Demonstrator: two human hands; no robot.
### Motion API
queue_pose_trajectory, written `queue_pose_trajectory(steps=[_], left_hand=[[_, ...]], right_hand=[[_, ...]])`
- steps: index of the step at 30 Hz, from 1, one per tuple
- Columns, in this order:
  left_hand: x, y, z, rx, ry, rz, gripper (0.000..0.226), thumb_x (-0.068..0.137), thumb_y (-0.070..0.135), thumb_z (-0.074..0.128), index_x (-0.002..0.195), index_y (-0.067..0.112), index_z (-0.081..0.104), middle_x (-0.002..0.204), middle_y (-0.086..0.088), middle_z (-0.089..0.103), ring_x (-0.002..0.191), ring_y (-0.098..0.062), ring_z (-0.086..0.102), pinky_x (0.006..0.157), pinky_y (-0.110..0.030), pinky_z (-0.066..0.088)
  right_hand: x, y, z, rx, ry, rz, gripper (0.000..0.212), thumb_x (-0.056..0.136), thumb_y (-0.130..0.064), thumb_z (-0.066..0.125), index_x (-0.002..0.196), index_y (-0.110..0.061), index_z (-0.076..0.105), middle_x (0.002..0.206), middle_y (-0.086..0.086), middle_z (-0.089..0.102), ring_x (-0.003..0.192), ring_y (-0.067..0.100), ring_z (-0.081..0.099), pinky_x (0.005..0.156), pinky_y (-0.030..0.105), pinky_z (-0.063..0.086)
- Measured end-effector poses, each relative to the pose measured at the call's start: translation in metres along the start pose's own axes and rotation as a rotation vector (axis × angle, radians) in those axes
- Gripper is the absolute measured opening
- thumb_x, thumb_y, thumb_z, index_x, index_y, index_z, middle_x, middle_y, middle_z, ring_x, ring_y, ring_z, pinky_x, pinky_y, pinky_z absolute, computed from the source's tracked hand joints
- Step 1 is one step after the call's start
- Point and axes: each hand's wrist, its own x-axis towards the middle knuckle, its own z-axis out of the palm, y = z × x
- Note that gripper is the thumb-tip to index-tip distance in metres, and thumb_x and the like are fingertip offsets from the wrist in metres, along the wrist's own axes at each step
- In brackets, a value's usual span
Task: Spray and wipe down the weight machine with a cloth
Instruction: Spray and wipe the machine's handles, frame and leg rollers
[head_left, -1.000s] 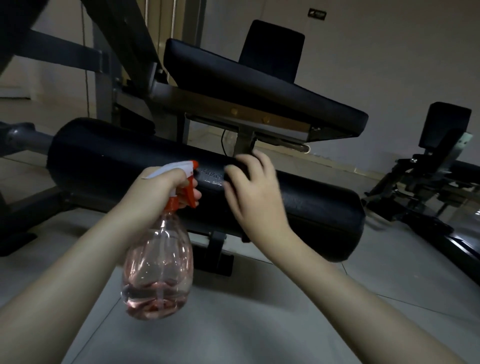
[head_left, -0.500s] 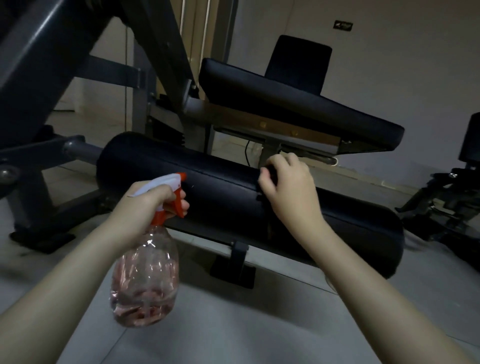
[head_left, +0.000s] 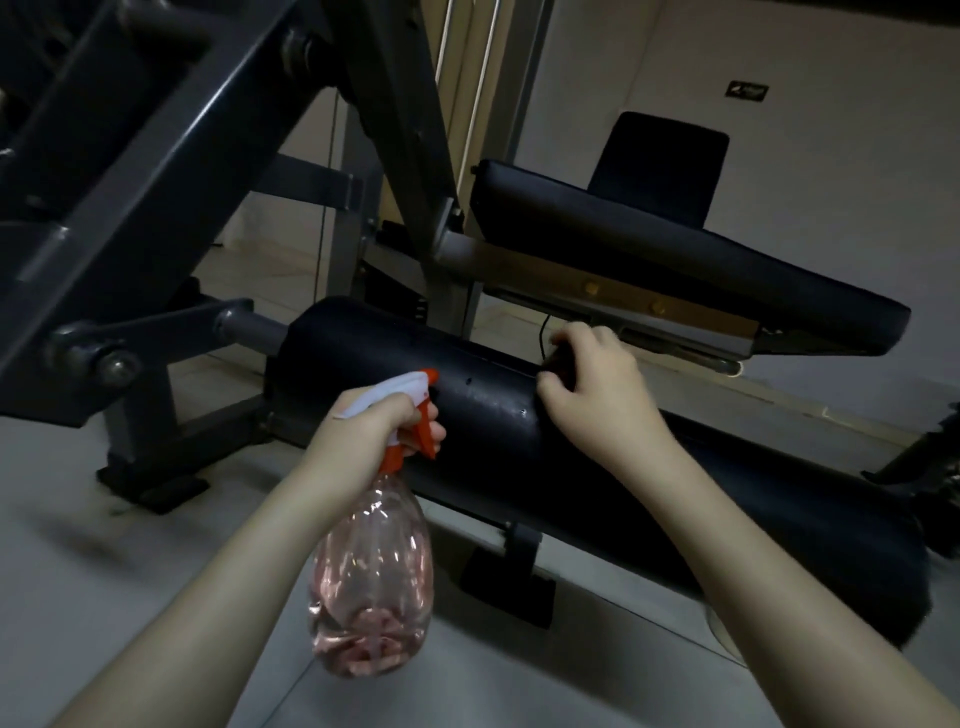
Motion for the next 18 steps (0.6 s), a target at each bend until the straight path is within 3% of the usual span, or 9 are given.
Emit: queue_pose_trajectory(steps=[3, 5, 10, 12, 15, 17, 18], left_hand=[[-0.002, 0.002, 0.0, -0.069, -0.019, 0.024, 0.024, 0.097, 0.006, 0.044, 0.091, 0.019, 0.063, 0.049, 0.004, 0.065, 0.045, -0.014, 0.065, 0.041, -0.022, 0.049], [-0.006, 0.003, -0.001, -0.064, -0.026, -0.002, 0.022, 0.096, 0.005, 0.045, 0.096, 0.017, 0.063, 0.048, 0.002, 0.065, 0.045, -0.015, 0.065, 0.044, -0.026, 0.05], [-0.017, -0.015, -0.017, 0.023, -0.176, 0.08, 0.011, 0.095, 0.013, 0.052, 0.091, 0.015, 0.062, 0.051, 0.001, 0.067, 0.048, -0.018, 0.066, 0.067, -0.036, 0.052], [-0.028, -0.003, -0.017, 0.013, -0.151, 0.06, 0.02, 0.093, 0.003, 0.048, 0.089, 0.013, 0.065, 0.051, 0.0, 0.066, 0.051, -0.018, 0.068, 0.065, -0.036, 0.053], [-0.032, 0.004, -0.004, -0.022, -0.126, 0.091, 0.024, 0.091, 0.002, 0.047, 0.093, 0.014, 0.068, 0.062, -0.002, 0.07, 0.066, -0.021, 0.069, 0.077, -0.038, 0.055], [-0.026, 0.001, -0.006, -0.039, -0.116, 0.044, 0.021, 0.093, 0.006, 0.05, 0.104, 0.011, 0.068, 0.053, -0.001, 0.067, 0.055, -0.022, 0.067, 0.076, -0.044, 0.055], [-0.025, 0.001, -0.007, -0.063, -0.118, 0.025, 0.023, 0.093, 0.002, 0.05, 0.099, 0.012, 0.069, 0.05, -0.001, 0.066, 0.049, -0.02, 0.066, 0.072, -0.044, 0.056]], right_hand=[[0.032, -0.04, 0.034, 0.008, -0.06, -0.109, 0.041, 0.091, -0.027, 0.053, 0.13, -0.016, 0.045, 0.128, 0.011, 0.046, 0.119, 0.033, 0.044, 0.098, 0.04, 0.039], [0.051, -0.059, 0.051, 0.043, -0.114, -0.158, 0.038, 0.091, -0.026, 0.053, 0.127, -0.016, 0.048, 0.124, 0.012, 0.047, 0.116, 0.035, 0.044, 0.094, 0.037, 0.038], [0.045, -0.047, 0.037, 0.064, -0.177, -0.21, 0.031, 0.084, -0.028, 0.056, 0.114, -0.021, 0.054, 0.115, 0.006, 0.048, 0.111, 0.029, 0.047, 0.091, 0.035, 0.043], [0.034, -0.033, 0.025, 0.027, -0.188, -0.249, 0.03, 0.084, -0.029, 0.056, 0.114, -0.024, 0.052, 0.116, 0.002, 0.047, 0.113, 0.025, 0.045, 0.091, 0.033, 0.041], [0.031, -0.029, 0.024, -0.026, -0.172, -0.313, 0.03, 0.088, -0.028, 0.054, 0.117, -0.023, 0.05, 0.115, 0.0, 0.043, 0.114, 0.021, 0.041, 0.086, 0.027, 0.035], [0.043, -0.043, 0.036, -0.012, -0.167, -0.358, 0.032, 0.088, -0.024, 0.054, 0.119, -0.019, 0.051, 0.117, 0.004, 0.045, 0.115, 0.026, 0.041, 0.089, 0.03, 0.035], [0.051, -0.052, 0.045, 0.014, -0.19, -0.375, 0.033, 0.087, -0.022, 0.055, 0.12, -0.017, 0.052, 0.118, 0.006, 0.045, 0.116, 0.028, 0.041, 0.092, 0.033, 0.037]])
